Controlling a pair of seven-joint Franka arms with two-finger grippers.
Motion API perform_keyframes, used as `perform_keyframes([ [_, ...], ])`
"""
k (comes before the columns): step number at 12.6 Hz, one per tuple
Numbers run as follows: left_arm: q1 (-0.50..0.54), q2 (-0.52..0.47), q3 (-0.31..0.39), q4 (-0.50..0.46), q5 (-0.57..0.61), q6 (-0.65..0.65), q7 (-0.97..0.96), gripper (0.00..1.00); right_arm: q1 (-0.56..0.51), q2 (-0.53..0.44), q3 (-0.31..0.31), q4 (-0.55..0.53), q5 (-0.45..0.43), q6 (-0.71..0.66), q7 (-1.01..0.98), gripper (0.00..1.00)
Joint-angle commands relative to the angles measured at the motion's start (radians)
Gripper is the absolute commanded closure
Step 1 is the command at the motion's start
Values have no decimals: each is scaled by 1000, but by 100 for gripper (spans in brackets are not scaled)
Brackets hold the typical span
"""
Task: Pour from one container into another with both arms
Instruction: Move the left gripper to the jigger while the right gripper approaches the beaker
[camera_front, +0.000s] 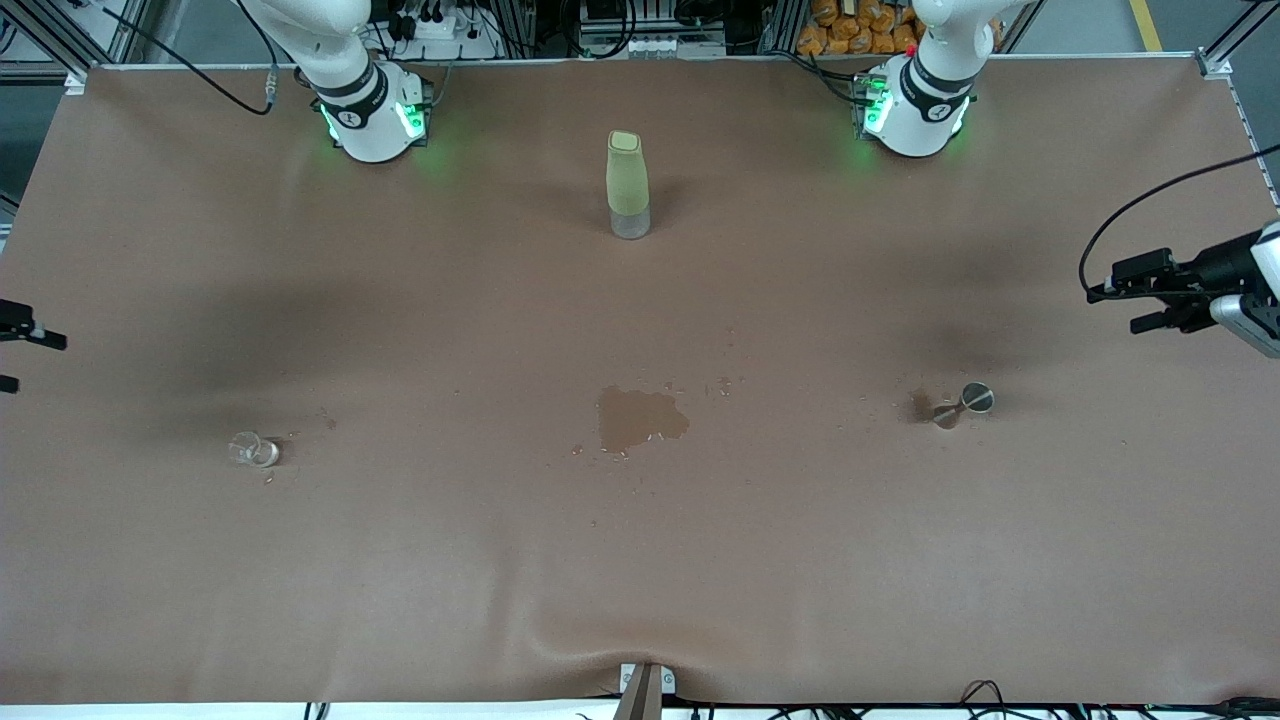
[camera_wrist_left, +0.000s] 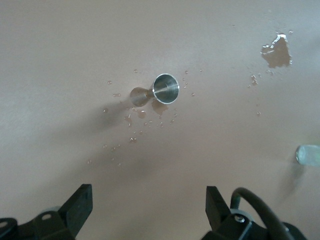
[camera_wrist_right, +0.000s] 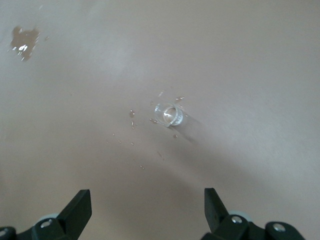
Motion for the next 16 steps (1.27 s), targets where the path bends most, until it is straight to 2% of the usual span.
perform_keyframes([
  [1, 49, 80, -9, 12, -85, 10, 155, 0, -36, 79, 15, 21, 68, 12, -149, 0],
  [3, 83, 158, -9, 18, -183, 10, 378, 0, -34, 122, 18, 21, 85, 55, -254, 0],
  [5, 117, 247, -10, 45, -272, 6, 611, 0, -31, 176, 19, 21, 159, 62, -391, 0],
  [9, 138, 377, -12, 101, -357, -11, 883, 0, -40, 256, 19, 21, 236, 141, -641, 0],
  [11, 138, 455, -12, 151, -406, -29, 1053, 10, -66, 297, 19, 21, 308, 147, -776, 0],
  [13, 138, 521, -18, 187, -460, -60, 1150, 12, -80, 331, 19, 21, 391, 149, -919, 0],
  [16, 132, 548, -23, 194, -495, -97, 1255, 14, -96, 386, 19, 21, 523, 146, -1119, 0],
])
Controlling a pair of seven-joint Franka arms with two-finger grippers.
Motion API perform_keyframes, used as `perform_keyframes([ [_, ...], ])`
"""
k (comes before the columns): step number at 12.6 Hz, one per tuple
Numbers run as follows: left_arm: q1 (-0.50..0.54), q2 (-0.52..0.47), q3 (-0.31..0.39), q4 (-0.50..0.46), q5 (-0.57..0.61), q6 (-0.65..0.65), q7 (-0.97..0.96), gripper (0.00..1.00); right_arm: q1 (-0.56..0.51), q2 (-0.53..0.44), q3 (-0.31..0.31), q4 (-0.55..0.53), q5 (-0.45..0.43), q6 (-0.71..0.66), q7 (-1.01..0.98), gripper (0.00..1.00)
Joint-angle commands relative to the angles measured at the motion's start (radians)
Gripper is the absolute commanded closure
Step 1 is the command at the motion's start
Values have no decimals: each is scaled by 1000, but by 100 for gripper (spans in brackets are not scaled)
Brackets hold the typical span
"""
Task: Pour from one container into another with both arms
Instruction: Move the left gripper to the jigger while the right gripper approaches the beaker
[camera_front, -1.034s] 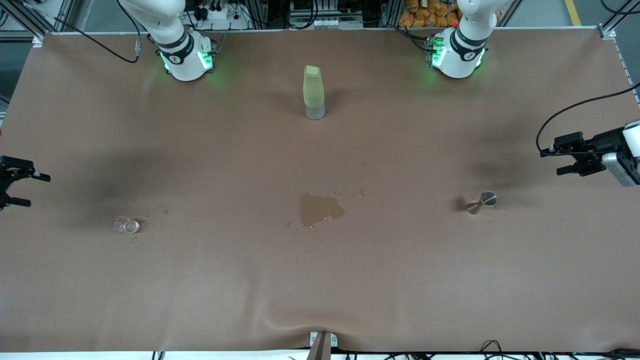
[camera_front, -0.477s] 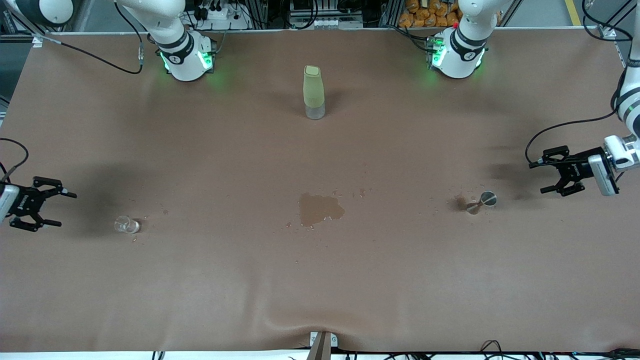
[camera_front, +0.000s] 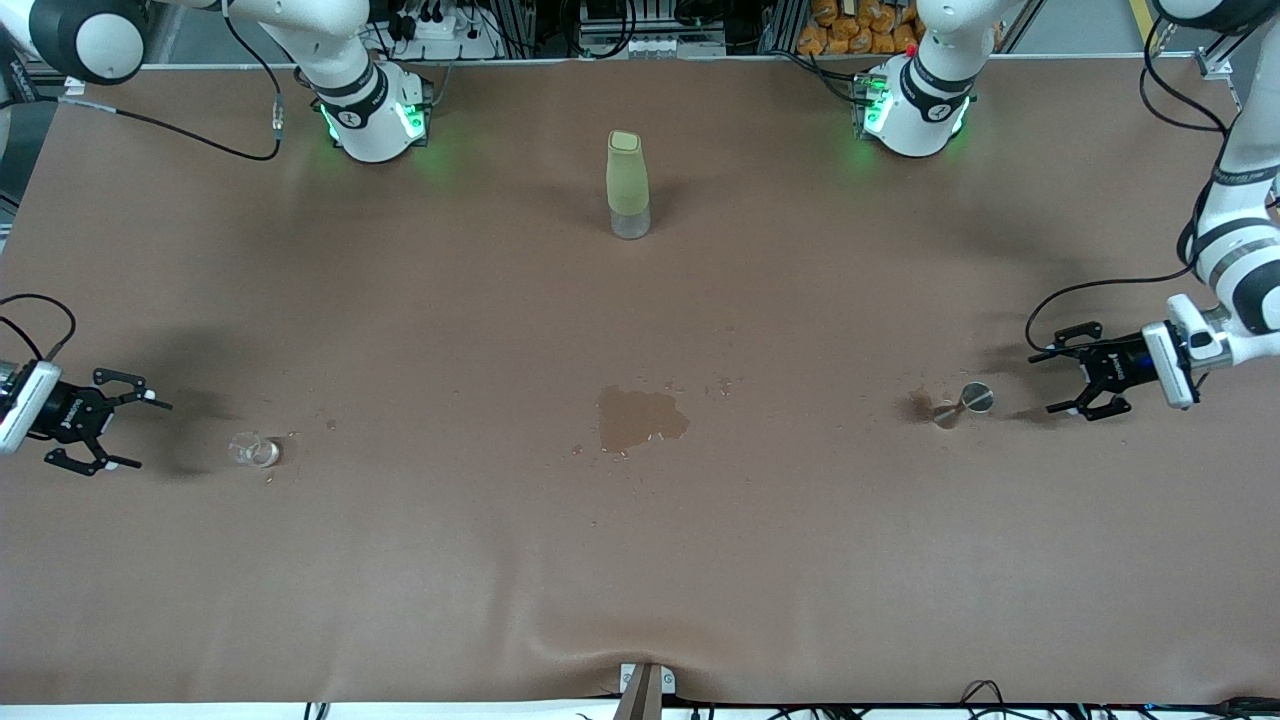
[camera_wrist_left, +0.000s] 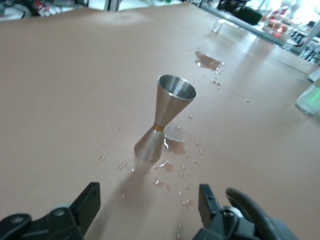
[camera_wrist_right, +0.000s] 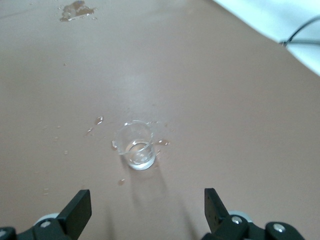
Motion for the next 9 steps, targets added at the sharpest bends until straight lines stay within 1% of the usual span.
perform_keyframes([
  [1, 2, 23, -7, 27, -23, -35, 100, 14, -29, 55, 17, 21, 102, -12, -153, 0],
  [3, 1, 58, -23, 28, -23, -83, 168, 14, -34, 86, 18, 20, 128, -24, -183, 0],
  [4, -1, 73, -25, 30, -24, -93, 200, 14, -34, 104, 18, 21, 136, -44, -183, 0],
  [5, -1, 76, -31, 31, -23, -94, 229, 15, -33, 119, 18, 20, 170, -66, -184, 0],
  [7, -1, 87, -34, 34, -23, -94, 269, 16, -33, 141, 18, 20, 185, -102, -184, 0],
  [8, -4, 98, -37, 55, -27, -96, 286, 17, -31, 149, 18, 20, 185, -116, -184, 0],
  [9, -2, 116, -56, 86, -27, -107, 304, 17, -29, 152, 20, 20, 185, -129, -184, 0],
])
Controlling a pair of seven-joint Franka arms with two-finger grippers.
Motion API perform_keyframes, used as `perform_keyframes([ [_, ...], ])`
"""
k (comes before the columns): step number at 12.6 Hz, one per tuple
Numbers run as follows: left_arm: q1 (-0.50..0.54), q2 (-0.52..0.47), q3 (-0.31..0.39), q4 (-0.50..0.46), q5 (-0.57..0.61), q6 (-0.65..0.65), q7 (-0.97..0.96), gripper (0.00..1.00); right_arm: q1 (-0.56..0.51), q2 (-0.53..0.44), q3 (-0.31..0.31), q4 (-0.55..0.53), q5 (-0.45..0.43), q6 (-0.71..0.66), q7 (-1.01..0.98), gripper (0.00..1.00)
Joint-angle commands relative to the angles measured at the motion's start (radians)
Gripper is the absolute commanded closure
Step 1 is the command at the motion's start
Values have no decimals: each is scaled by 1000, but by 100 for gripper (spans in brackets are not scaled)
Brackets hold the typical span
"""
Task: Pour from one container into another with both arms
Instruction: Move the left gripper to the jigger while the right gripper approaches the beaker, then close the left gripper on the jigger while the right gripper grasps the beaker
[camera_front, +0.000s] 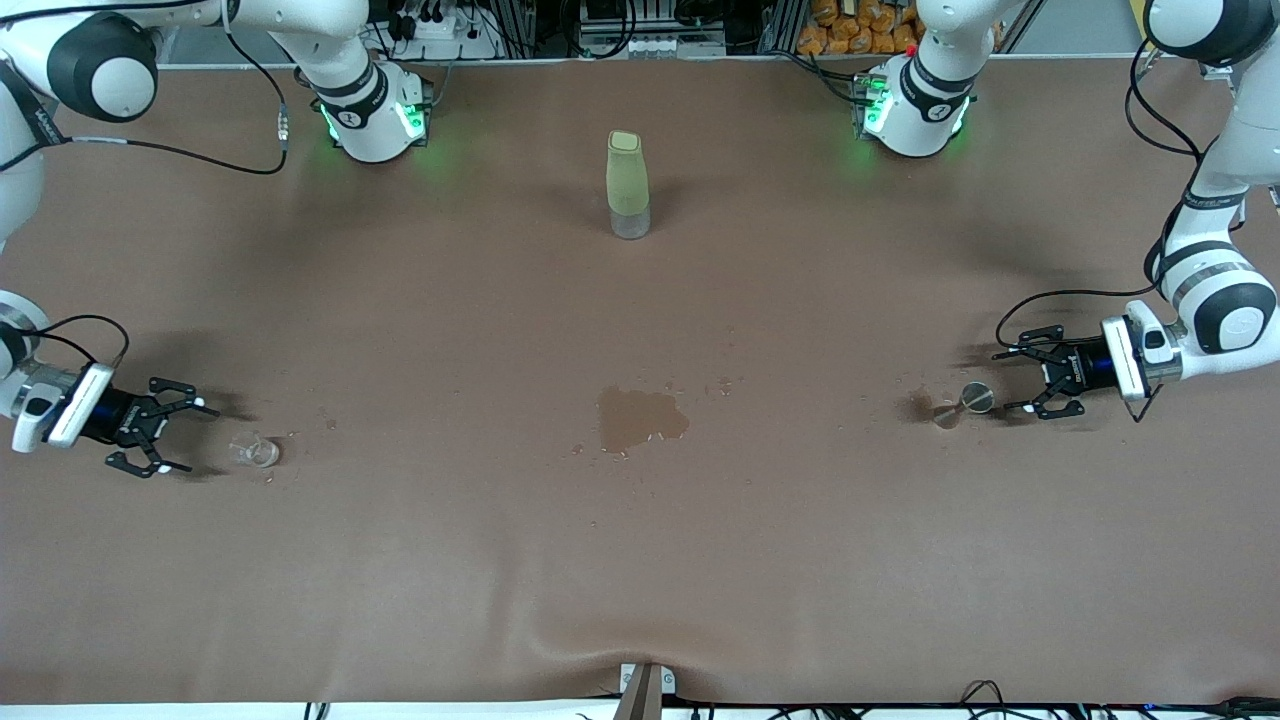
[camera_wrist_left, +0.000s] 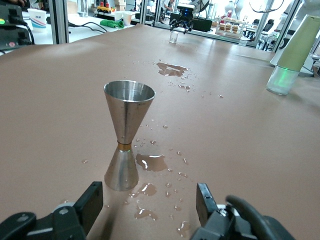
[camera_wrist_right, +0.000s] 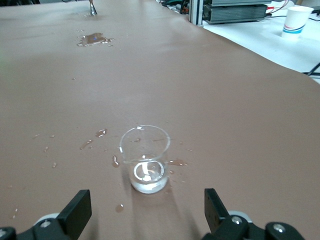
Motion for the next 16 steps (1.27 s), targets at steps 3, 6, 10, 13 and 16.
perform_keyframes([
  [3, 1, 83, -42, 100, -46, -46, 115, 22, -22, 32, 38, 19, 32, -36, -73, 0],
  [6, -2, 109, -59, 108, -73, -46, 163, 24, -21, 53, 39, 19, 77, -36, -99, 0],
  [10, -20, 118, -62, 108, -106, -46, 177, 26, -15, 67, 41, 19, 98, -36, -101, 0],
  [13, -37, 120, -62, 108, -109, -46, 198, 29, -10, 96, 41, 19, 143, -34, -130, 0],
  [16, -46, 127, -62, 108, -123, -46, 207, 31, -4, 101, 59, 19, 157, -34, -139, 0],
])
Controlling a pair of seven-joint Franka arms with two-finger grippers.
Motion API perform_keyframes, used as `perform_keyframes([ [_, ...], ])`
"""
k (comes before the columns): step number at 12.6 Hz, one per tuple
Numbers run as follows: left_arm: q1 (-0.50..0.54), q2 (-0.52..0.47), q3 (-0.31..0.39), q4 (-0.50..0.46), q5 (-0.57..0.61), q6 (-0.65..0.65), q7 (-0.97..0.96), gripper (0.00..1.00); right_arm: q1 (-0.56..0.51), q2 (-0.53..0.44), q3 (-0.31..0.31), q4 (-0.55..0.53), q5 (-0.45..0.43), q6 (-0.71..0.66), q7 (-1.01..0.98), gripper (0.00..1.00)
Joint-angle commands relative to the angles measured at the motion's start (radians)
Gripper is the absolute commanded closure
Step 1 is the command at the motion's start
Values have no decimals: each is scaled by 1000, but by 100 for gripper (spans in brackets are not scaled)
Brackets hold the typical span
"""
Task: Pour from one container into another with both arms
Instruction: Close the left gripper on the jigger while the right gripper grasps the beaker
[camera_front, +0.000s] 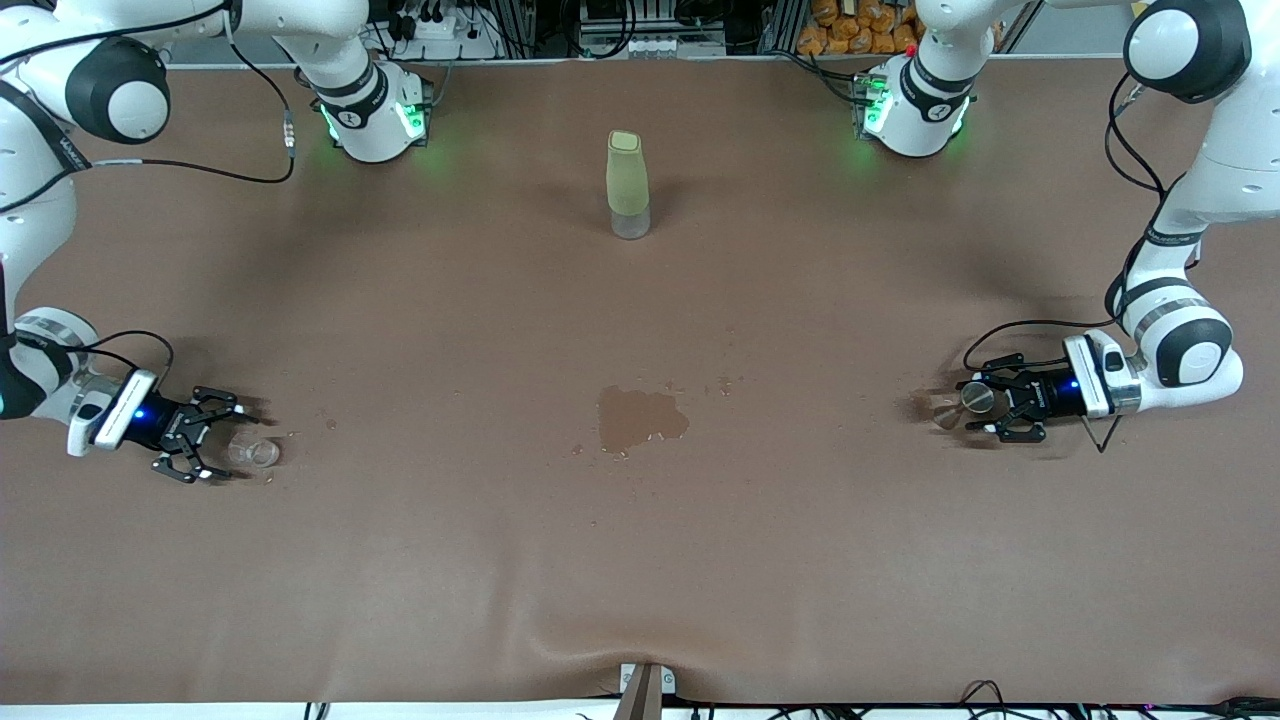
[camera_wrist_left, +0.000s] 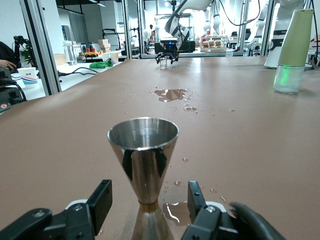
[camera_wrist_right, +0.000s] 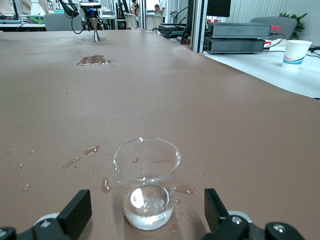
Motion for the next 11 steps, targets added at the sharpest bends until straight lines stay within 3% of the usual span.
perform_keyframes([
  [1, -8, 22, 4, 17, -28, -16, 25, 31, -4, 21, 26, 19, 27, -9, -13, 0],
  [4, -9, 35, 4, 17, -40, -16, 29, 32, 2, 45, 35, 19, 59, -8, -15, 0],
  [7, -15, 38, 4, 17, -54, -16, 43, 43, 3, 62, 35, 19, 70, -6, -15, 0],
  [11, -15, 41, 4, 17, -60, -16, 42, 46, 7, 64, 44, 16, 70, -11, -15, 0],
])
